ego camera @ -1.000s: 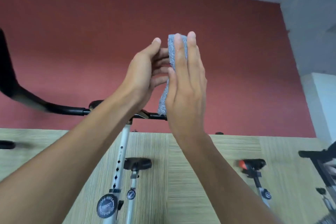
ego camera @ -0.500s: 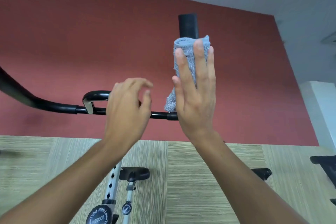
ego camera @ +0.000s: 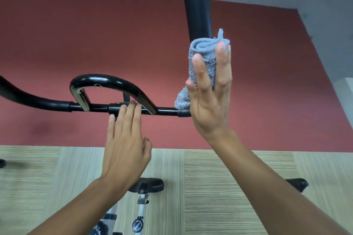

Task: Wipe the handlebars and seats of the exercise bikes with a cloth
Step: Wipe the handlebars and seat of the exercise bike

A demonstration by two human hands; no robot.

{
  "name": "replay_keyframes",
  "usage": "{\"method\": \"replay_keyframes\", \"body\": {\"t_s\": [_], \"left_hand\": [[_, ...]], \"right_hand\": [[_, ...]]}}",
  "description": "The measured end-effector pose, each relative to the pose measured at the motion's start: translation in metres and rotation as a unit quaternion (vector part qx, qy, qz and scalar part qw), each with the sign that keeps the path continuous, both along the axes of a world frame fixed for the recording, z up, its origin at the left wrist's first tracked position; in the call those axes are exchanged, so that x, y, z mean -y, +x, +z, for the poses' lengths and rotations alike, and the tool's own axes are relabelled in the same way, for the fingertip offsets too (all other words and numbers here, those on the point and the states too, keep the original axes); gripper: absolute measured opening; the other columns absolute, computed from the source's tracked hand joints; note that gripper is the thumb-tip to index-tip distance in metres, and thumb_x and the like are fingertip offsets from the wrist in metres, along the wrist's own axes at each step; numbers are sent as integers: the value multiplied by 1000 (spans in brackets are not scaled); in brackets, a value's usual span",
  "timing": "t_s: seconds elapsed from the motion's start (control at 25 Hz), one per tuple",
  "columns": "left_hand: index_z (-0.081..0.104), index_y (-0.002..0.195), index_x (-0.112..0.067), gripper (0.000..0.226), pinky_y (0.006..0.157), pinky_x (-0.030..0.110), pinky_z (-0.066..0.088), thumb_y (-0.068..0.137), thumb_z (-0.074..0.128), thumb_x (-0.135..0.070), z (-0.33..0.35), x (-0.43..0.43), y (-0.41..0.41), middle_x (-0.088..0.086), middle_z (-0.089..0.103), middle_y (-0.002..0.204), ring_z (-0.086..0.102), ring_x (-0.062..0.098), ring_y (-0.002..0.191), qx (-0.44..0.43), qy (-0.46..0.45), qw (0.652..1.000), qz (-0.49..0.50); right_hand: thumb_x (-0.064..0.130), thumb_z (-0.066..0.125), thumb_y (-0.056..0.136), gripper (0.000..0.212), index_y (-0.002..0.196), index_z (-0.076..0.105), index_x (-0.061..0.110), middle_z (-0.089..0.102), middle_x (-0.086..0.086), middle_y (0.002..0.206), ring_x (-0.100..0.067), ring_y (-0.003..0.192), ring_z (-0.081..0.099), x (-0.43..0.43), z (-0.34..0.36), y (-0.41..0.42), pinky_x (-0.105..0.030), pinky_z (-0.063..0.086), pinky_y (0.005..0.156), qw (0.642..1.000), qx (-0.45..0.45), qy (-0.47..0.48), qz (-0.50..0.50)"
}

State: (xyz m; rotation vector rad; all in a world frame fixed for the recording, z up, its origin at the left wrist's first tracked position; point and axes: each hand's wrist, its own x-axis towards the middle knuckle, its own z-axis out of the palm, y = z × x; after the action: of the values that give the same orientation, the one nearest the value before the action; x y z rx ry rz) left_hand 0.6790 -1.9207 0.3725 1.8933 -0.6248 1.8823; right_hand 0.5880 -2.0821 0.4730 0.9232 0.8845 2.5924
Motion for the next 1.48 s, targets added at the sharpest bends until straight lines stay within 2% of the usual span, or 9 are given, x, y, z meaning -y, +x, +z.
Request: {"method": "replay_keyframes", "body": {"t_s": [0.12, 0.52, 0.68, 0.84, 0.92, 1.04, 1.2, 1.32, 1.48], "left_hand": [[3, 157, -7, 81, 124, 47, 2, 88, 44, -20, 3, 8, 16, 8, 3, 166, -5, 21, 153, -12, 4, 1000, 5], [-7, 157, -11, 88, 123, 49, -7, 91, 51, -18, 19, 14, 55, 0, -12, 164, -17, 16, 151, -40, 18, 998, 48], [-12, 156, -12, 91, 122, 47, -8, 90, 51, -18, 18, 16, 61, -2, -19, 163, -21, 16, 150, -36, 20, 998, 54], [-15, 155, -13, 93, 121, 45, -10, 90, 51, -18, 19, 16, 63, -2, -22, 162, -23, 17, 149, -31, 26, 998, 48], [-11, 156, -12, 94, 122, 47, -7, 88, 54, -16, 19, 12, 66, 0, -15, 164, -18, 18, 151, -20, 32, 998, 56], [-7, 156, -9, 94, 122, 49, -2, 87, 57, -15, 19, 8, 69, 2, -10, 165, -13, 20, 152, -13, 46, 996, 72], [-11, 155, -11, 98, 121, 47, -4, 90, 61, -24, 19, 7, 71, -1, -17, 162, -18, 17, 150, -17, 56, 995, 76], [-9, 156, -11, 97, 122, 48, -2, 88, 59, -15, 19, 4, 72, 0, -14, 163, -16, 18, 150, -15, 65, 994, 89], [-8, 157, -11, 99, 123, 50, 1, 84, 60, -11, 19, 0, 73, 1, -11, 165, -14, 19, 151, -13, 72, 993, 90]], "right_hand": [[17, 43, 107, 70, 156, 1, 44, -13, 22, 162, -14, 152, 4, 16, 1, 21, -49, 25, 120, 1000, -5, -3, 5], [8, 49, 104, 81, 157, -6, 38, -11, 15, 164, -15, 153, 5, 45, 0, 99, -51, 28, 120, 996, 12, 56, 64], [13, 42, 107, 71, 157, -5, 31, 12, -13, 159, -18, 151, 11, 43, -9, 125, -44, 24, 122, 979, -12, 127, 160], [7, 42, 105, 59, 154, 10, 5, 18, -18, 157, -16, 150, 13, -3, -17, 142, -39, 18, 124, 888, -59, 233, 392], [9, 43, 104, 63, 155, 5, 7, 14, -17, 162, -16, 151, 12, -29, -15, 145, -43, 17, 125, 824, -76, 269, 493], [11, 43, 105, 68, 155, -3, 16, 7, -11, 165, -13, 153, 8, -58, -11, 140, -35, 15, 125, 734, -99, 295, 604], [13, 43, 105, 71, 158, -5, 21, 6, -2, 166, -5, 152, 5, -73, -11, 136, -32, 18, 124, 682, -125, 298, 656], [13, 40, 106, 67, 158, 2, 28, 9, 3, 166, -3, 152, 8, -62, -41, 137, -40, 21, 124, 717, -172, 288, 611], [2, 41, 104, 58, 157, 20, 18, 14, -5, 165, -22, 154, 11, -31, -106, 162, -45, 21, 123, 903, -206, 249, 285]]}}
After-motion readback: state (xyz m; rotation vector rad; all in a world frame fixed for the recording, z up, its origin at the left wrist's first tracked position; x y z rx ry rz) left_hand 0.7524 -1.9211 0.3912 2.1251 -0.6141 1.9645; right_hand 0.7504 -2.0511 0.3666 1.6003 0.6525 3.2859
